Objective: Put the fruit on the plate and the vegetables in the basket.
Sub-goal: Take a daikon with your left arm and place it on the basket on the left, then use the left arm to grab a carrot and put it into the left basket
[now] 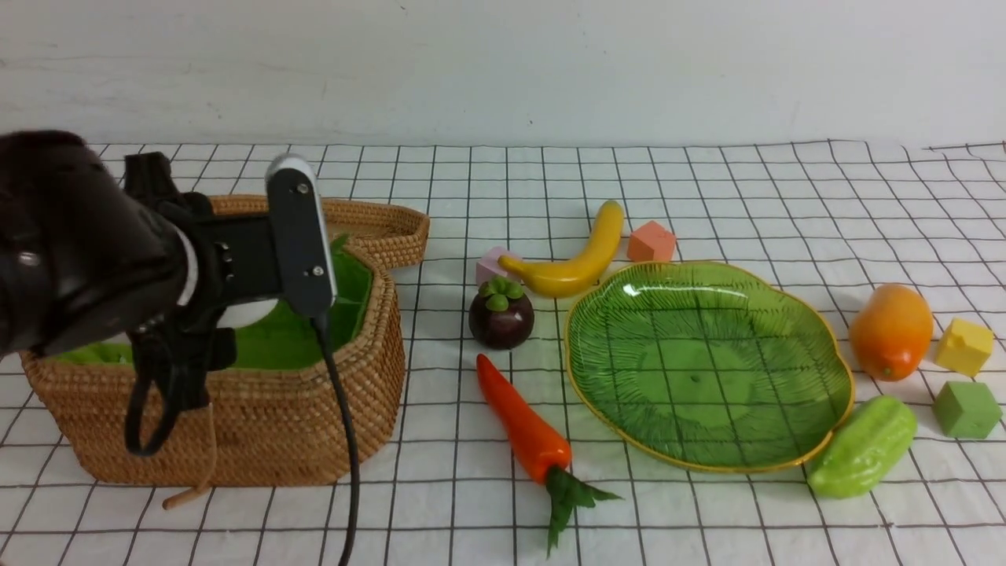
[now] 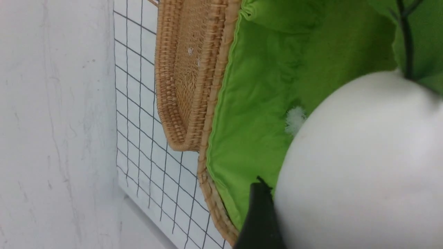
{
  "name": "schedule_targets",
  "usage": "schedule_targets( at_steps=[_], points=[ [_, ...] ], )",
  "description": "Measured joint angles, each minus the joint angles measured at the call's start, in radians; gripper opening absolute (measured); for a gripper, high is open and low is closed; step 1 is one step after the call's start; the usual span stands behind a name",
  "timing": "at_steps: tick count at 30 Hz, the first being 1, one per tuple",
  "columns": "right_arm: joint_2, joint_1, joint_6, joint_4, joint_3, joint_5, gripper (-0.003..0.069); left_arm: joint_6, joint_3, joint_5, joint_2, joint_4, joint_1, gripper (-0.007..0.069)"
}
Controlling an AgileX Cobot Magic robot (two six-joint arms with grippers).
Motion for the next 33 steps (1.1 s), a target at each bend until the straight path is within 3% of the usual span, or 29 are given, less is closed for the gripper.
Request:
schedule_targets(
  at_steps=[4,6,8,12,19,23,28,33],
  points=[
    [0.000,0.000,0.000,0.003,0.000,0.047,0.0062,-0.193,0.000,-0.025,0.034,0.088,0.000,0.0519],
    [0.000,0.000,0.000,0.003,0.000,0.051,0.0064,-0.230,0.000,-0.030,0.033,0.104,0.000,0.0520],
    [0.000,0.000,0.000,0.003,0.000,0.052,0.0067,-0.291,-0.002,-0.036,0.029,0.130,0.000,0.0567],
    [0.001,0.000,-0.013,0.003,0.000,0.050,0.0069,-0.321,-0.002,-0.036,0.005,0.133,0.000,0.0661],
    [0.001,0.000,-0.023,0.003,0.000,0.045,0.0075,-0.328,-0.002,-0.028,-0.072,0.072,0.000,0.0627],
    [0.001,0.000,-0.023,0.003,0.000,0.047,0.0078,-0.363,-0.002,0.002,-0.134,-0.153,-0.001,0.0526],
    [0.001,0.000,-0.023,0.003,0.000,0.070,0.0084,-0.449,-0.002,0.076,-0.184,-0.698,-0.063,0.0318],
    [0.001,0.000,-0.023,0.002,0.000,0.074,0.0088,-0.425,-0.002,0.101,-0.184,-0.969,-0.125,0.0202]
  ],
)
